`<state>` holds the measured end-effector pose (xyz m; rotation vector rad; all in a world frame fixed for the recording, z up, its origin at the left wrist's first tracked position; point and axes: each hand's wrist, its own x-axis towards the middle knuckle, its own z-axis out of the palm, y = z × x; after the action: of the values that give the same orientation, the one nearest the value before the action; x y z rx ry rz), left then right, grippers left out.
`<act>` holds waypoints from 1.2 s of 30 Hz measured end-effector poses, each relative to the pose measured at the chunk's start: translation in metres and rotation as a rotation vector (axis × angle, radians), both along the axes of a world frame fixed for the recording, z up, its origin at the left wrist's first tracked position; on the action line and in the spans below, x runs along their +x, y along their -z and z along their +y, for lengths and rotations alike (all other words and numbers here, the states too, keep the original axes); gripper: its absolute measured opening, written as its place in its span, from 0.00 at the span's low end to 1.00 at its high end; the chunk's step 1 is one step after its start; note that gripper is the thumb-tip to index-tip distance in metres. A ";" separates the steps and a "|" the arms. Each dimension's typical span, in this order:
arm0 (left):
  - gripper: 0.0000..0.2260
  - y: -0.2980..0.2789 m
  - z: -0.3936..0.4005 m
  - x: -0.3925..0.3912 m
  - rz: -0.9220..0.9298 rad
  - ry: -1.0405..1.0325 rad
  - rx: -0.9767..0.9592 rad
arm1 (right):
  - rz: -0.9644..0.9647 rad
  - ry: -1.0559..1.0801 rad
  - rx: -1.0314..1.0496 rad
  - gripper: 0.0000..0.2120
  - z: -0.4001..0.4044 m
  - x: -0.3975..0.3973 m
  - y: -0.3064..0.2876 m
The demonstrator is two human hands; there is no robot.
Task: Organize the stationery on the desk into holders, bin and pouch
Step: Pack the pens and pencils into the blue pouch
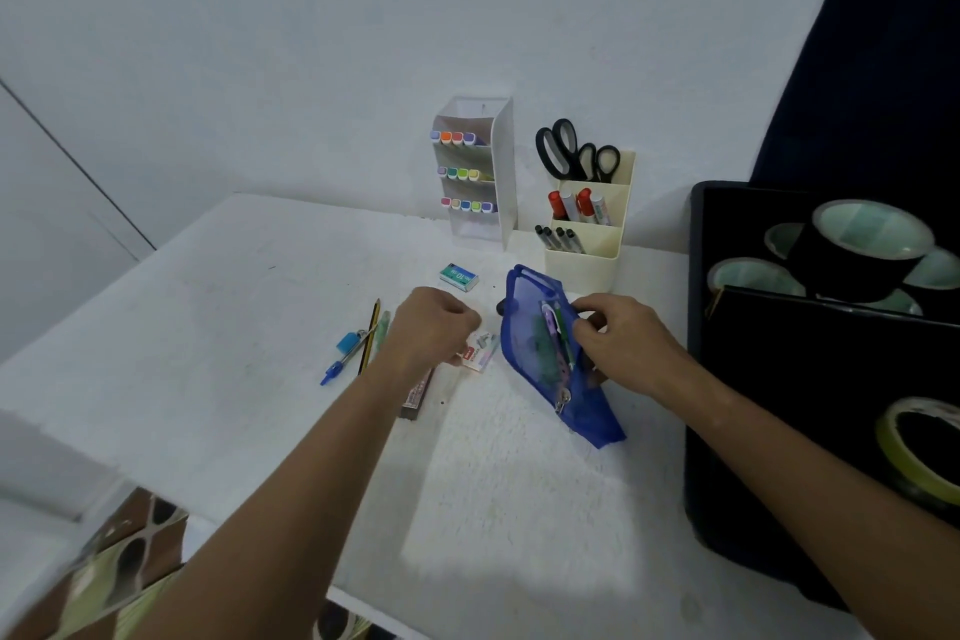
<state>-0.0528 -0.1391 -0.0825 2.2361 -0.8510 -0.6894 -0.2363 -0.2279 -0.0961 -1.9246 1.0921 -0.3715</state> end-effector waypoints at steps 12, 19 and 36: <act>0.04 0.028 0.041 0.065 -0.426 -0.156 0.196 | 0.032 -0.037 0.027 0.17 0.002 0.003 0.000; 0.04 0.043 0.049 0.062 -0.554 -0.126 0.364 | 0.018 0.002 0.007 0.15 0.000 0.002 0.003; 0.09 0.012 0.024 0.034 -0.418 -0.094 0.132 | -0.033 0.050 -0.003 0.14 -0.001 0.000 0.002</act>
<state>-0.0190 -0.1149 -0.0949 2.5694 -0.9078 -0.2391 -0.2364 -0.2290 -0.0978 -1.8901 1.1202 -0.4308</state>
